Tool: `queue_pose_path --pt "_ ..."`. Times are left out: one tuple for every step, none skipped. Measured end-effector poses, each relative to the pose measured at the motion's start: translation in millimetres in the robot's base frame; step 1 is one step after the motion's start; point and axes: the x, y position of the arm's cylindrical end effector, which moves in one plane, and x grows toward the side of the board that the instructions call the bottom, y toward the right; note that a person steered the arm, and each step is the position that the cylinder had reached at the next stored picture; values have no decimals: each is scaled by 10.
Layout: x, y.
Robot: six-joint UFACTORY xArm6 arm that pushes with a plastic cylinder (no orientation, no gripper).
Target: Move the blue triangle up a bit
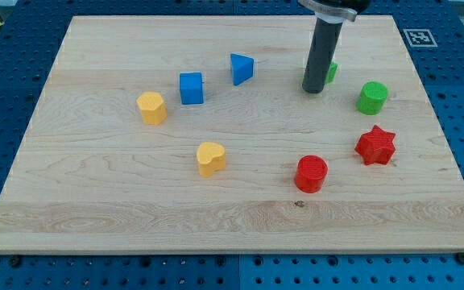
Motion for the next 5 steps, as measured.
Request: queue_pose_path --pt "-24 14" --pt "-8 -62" --pt "120 -633" --pt "158 -967" --pt "156 -1100"
